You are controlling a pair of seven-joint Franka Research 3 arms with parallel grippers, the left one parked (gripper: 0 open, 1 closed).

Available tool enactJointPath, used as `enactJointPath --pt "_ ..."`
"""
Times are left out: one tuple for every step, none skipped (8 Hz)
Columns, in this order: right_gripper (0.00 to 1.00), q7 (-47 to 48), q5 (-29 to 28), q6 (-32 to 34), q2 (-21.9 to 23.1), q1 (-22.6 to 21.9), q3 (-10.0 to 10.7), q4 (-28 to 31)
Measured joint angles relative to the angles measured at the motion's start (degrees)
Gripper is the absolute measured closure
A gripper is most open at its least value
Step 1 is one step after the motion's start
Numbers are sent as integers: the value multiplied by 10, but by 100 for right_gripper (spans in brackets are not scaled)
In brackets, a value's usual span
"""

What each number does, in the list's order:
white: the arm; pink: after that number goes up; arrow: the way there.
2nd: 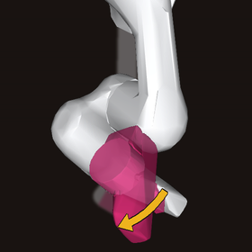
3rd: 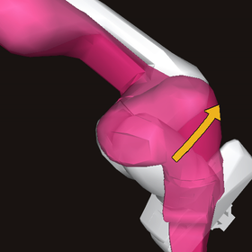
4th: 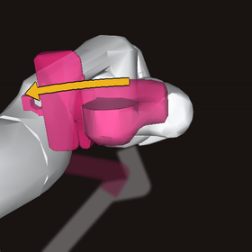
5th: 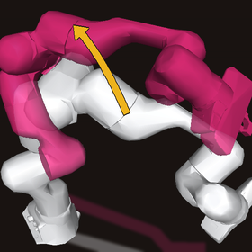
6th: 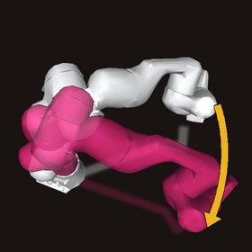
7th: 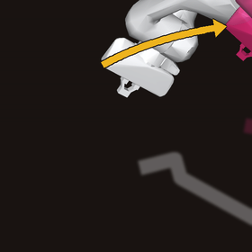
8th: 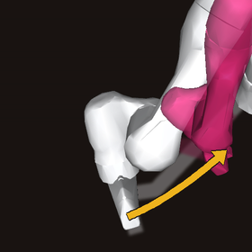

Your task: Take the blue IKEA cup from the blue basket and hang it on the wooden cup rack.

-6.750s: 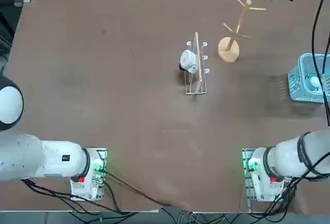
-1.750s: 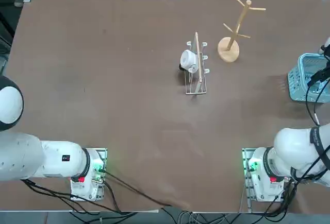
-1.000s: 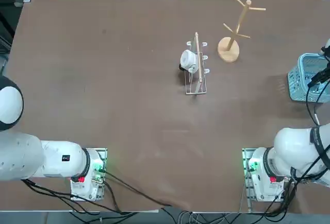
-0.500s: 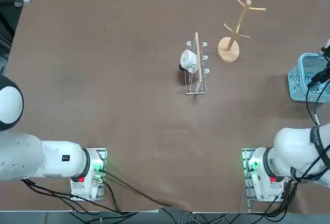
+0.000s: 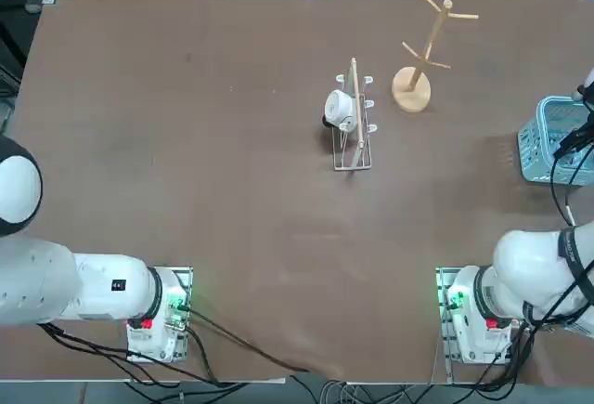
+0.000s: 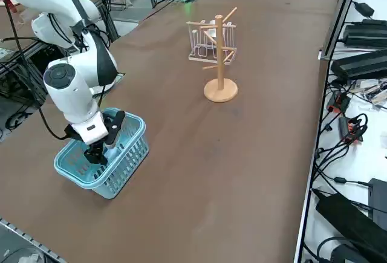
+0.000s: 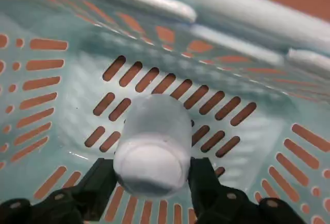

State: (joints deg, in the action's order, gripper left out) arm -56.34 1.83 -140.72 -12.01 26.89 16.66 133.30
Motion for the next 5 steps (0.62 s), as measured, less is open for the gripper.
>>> enactJointPath --pt "19 0 0 0 0 0 0 0" --pt "19 0 0 0 0 0 0 0" --pt "19 0 0 0 0 0 0 0" --pt "19 -1 0 0 0 0 0 0" --pt "19 -1 0 1 0 0 -1 -1"
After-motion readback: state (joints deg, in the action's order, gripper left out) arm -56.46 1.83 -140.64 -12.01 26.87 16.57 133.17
